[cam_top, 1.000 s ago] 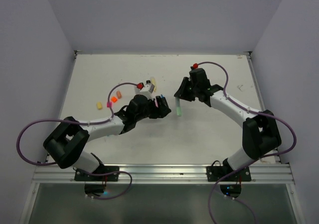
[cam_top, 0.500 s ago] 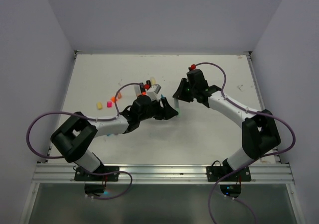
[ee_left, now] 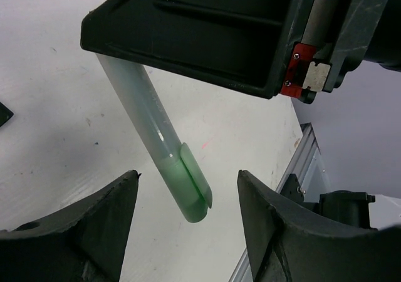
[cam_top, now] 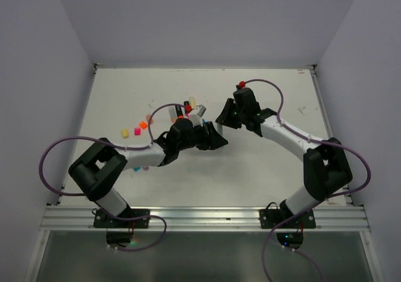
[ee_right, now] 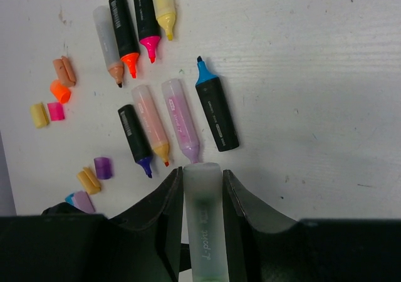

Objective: Open the pen caps

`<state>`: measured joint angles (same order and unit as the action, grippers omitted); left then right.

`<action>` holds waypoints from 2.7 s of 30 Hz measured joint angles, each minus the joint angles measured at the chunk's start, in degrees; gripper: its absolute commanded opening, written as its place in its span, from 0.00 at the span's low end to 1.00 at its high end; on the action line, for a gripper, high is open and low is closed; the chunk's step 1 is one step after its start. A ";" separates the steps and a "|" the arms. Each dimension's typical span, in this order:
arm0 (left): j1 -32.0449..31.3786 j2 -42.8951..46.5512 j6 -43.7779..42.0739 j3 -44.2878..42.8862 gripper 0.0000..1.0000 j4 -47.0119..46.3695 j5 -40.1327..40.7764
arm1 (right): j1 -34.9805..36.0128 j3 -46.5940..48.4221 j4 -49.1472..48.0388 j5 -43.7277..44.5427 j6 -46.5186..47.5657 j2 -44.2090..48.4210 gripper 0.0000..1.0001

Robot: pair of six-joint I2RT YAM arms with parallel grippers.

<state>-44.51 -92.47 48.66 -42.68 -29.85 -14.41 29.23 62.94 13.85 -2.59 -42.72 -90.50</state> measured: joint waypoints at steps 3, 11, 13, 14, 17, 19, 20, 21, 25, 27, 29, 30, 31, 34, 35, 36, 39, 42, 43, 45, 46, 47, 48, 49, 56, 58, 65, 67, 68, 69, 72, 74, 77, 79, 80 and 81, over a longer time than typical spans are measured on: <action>-0.28 -1.20 0.74 -0.04 0.66 -0.63 -0.44 | 0.00 -0.33 -0.28 0.17 -0.13 0.02 0.00; -0.57 -2.36 2.19 -0.07 0.61 -1.07 -0.83 | 0.11 -1.14 -1.68 0.57 -0.20 0.57 0.00; -0.57 -2.36 2.62 -0.09 0.57 -1.09 -0.81 | 0.13 -1.57 -1.68 0.57 -0.20 1.03 0.00; -0.57 -2.36 2.80 -0.11 0.54 -1.09 -0.81 | 0.20 -1.57 -1.68 0.57 -0.20 1.11 0.00; -0.59 -2.36 3.21 -0.35 0.49 -1.20 -0.83 | 0.44 -1.57 -2.01 0.59 -0.20 1.36 0.00; -0.61 -2.36 3.41 -0.55 0.46 -1.33 -0.85 | 0.66 -1.68 -2.45 0.59 -0.20 1.49 0.00; -0.63 -2.36 3.48 -0.63 0.44 -1.42 -0.85 | 0.76 -1.92 -2.75 0.59 -0.22 1.66 0.00; -0.63 -2.36 3.76 -0.63 0.40 -1.57 -0.85 | 0.85 -2.16 -2.89 0.61 -0.22 1.81 0.00; -0.61 -2.49 4.90 -0.63 0.13 -1.16 -0.48 | 1.14 -2.67 -3.43 1.11 -0.39 2.19 0.00; -0.13 -3.08 5.31 -0.57 0.00 -0.11 0.11 | 1.05 -2.71 -3.74 1.46 -0.37 2.86 0.00; -0.20 -3.06 5.33 -0.57 0.00 -0.17 0.11 | 1.20 -3.02 -4.04 1.62 -0.17 3.15 0.16; -0.26 -3.06 5.29 -0.57 0.00 -0.11 0.13 | 1.20 -3.19 -4.09 1.64 -0.15 3.21 0.22; -0.26 -3.06 5.18 -0.57 0.00 0.07 0.13 | 1.18 -3.23 -4.02 1.60 -0.11 3.21 0.30; -0.28 -2.93 4.42 -0.57 0.00 0.55 0.35 | 1.25 -3.19 -3.98 1.38 0.33 3.21 0.38; -0.31 -2.86 4.07 -0.57 0.00 0.81 0.57 | 1.29 -3.19 -3.96 1.29 0.46 3.21 0.41; -0.35 -2.84 3.65 -0.57 0.00 0.79 0.61 | 1.29 -3.19 -3.80 1.16 0.66 3.21 0.45; -0.63 -2.56 2.71 -0.59 0.00 0.76 0.76 | 1.81 -3.32 -3.61 0.94 1.16 3.21 0.46; -0.63 -2.49 2.51 -0.61 0.00 0.79 0.76 | 2.71 -3.45 -3.26 0.96 1.46 3.21 0.41; -0.63 -2.47 2.51 -0.61 0.00 0.81 0.76 | 2.95 -3.45 -3.13 0.98 1.73 3.21 0.38; -0.63 -2.45 2.51 -0.61 0.00 0.90 0.76 | 3.17 -3.56 -3.06 1.25 2.03 3.19 0.30; -0.63 -2.40 2.49 -0.63 0.00 0.96 0.81 | 3.15 -3.72 -3.10 1.46 2.25 3.19 0.27; -0.63 -2.27 2.49 -0.63 0.00 1.25 0.79 | 3.13 -3.98 -3.13 1.70 2.49 3.15 0.25; -0.63 -2.05 2.49 -0.63 0.00 1.79 0.83 | 3.13 -4.15 -3.15 1.70 2.45 3.10 0.17; -0.63 -1.88 2.47 -0.63 0.00 2.29 0.90 | 3.26 -4.26 -3.17 1.66 2.45 3.04 0.10; -0.61 -1.11 1.66 -0.63 0.00 4.63 1.18 | 4.37 -4.26 -3.54 3.32 2.21 2.51 0.00; -0.61 -1.03 1.51 -0.52 0.00 4.57 1.16 | 4.55 -4.22 -3.50 4.79 1.88 2.49 0.00; -0.11 0.61 1.68 5.38 0.00 -4.83 2.34 | 3.43 -1.11 -0.44 4.22 -0.20 1.33 0.00; 0.07 1.07 1.68 6.43 0.00 -7.26 3.23 | 1.75 0.74 1.29 1.77 -1.22 0.42 0.00; 0.22 1.46 1.60 6.84 0.00 -7.91 3.06 | 0.94 1.57 1.40 1.29 -1.42 -0.04 0.00; 0.20 2.27 1.49 7.74 0.00 -7.72 2.43 | -0.79 2.97 1.01 2.23 -0.92 -0.83 0.00; -0.55 4.61 1.16 10.56 0.00 -6.29 1.20 | -8.74 8.39 0.04 4.15 0.11 -3.34 0.00; -0.63 5.46 0.70 11.50 0.00 -5.49 0.90 | -12.61 10.75 -0.48 5.70 0.79 -3.96 0.00; -0.63 6.60 -0.07 11.82 0.00 -3.21 1.66 | -13.81 12.79 -0.63 6.08 1.97 -3.96 0.00; -0.63 7.58 -0.50 11.67 0.00 -0.04 3.52 | -12.90 12.98 -0.87 5.40 2.99 -3.93 0.00; -0.63 7.87 -0.92 11.26 0.00 2.34 4.70 | -12.39 12.79 -0.96 4.96 3.43 -3.93 0.00; -0.63 7.96 -1.36 10.75 0.00 4.59 6.08 | -11.67 12.13 -1.11 4.52 4.11 -3.93 0.00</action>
<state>-45.15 -84.51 47.31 -31.92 -25.26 -8.34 17.56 75.07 12.73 1.93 -38.61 -94.43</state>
